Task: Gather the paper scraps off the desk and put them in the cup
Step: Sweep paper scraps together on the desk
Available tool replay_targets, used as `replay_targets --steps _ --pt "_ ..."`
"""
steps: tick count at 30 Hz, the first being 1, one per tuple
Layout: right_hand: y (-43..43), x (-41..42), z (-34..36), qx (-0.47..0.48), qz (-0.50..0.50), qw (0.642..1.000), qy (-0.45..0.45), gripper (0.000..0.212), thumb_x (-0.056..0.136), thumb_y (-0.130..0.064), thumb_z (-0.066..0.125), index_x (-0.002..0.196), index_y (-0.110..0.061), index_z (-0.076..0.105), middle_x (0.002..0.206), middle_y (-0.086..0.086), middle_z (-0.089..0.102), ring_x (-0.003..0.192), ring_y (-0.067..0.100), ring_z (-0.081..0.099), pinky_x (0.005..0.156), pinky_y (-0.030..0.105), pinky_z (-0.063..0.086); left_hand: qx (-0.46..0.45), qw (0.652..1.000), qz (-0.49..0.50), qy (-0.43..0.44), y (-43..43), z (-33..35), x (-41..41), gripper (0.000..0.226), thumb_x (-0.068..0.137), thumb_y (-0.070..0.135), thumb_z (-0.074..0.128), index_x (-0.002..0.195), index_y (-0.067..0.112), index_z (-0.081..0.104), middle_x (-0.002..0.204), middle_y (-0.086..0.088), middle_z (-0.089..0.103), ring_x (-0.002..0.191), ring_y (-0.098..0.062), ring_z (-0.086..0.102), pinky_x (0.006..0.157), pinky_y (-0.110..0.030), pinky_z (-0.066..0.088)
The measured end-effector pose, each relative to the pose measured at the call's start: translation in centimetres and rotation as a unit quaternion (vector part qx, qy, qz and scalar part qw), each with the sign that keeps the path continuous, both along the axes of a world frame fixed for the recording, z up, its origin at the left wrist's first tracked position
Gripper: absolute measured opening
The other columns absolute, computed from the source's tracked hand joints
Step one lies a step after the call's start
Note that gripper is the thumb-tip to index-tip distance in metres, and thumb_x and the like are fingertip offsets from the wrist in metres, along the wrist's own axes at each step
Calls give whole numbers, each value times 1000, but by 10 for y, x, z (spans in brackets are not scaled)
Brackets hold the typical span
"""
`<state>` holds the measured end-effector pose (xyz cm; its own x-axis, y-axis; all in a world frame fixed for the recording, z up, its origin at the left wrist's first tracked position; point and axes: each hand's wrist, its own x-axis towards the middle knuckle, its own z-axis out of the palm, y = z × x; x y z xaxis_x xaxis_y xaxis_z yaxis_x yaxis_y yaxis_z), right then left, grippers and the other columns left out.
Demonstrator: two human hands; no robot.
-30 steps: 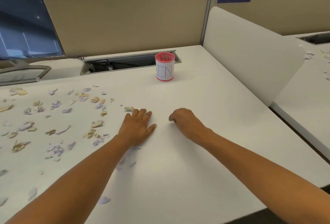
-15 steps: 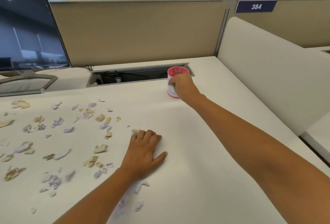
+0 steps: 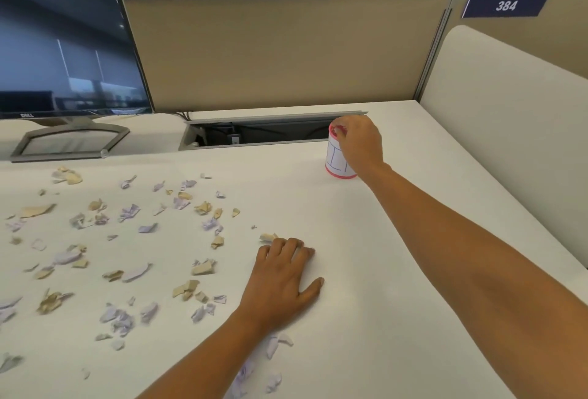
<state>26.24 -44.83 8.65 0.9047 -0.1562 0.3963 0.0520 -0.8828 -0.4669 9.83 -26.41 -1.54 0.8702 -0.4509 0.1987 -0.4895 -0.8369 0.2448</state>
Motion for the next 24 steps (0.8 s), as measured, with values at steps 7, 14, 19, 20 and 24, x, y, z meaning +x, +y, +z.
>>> replay_targets --steps 7,14,19,20,24 --pt "-6 -59 -50 7 46 999 16 25 92 -21 54 110 -11 66 116 9 66 107 25 58 93 29 44 4 1000 8 -11 -1 3 -1 48 83 54 35 116 25 55 118 7 55 110 -16 50 89 -29 36" --pt "-13 -102 -108 -39 85 984 150 39 96 -30 44 132 -15 48 146 3 41 137 18 33 114 31 21 5 1000 14 -1 -3 10 0 30 92 28 43 117 19 58 121 1 57 110 -24 53 90 -32 41" --pt "-11 -105 -111 -42 76 988 124 38 97 -30 42 132 -17 48 147 1 40 138 16 32 116 34 20 -35 999 37 18 4 17 10 28 96 17 38 112 12 61 119 0 60 113 -20 49 93 -28 33" --pt "-10 -105 -112 -40 75 989 122 38 97 -30 42 132 -17 48 146 1 41 138 16 32 116 34 20 -55 997 52 6 7 19 12 26 94 13 42 109 10 63 116 -2 61 113 -20 51 92 -29 35" --pt "-10 -106 -111 -38 72 990 111 37 96 -29 44 130 -17 50 145 1 43 137 17 34 116 34 22 -63 992 102 -25 20 21 23 28 91 8 47 114 12 62 130 -4 56 125 -17 47 99 -30 36"
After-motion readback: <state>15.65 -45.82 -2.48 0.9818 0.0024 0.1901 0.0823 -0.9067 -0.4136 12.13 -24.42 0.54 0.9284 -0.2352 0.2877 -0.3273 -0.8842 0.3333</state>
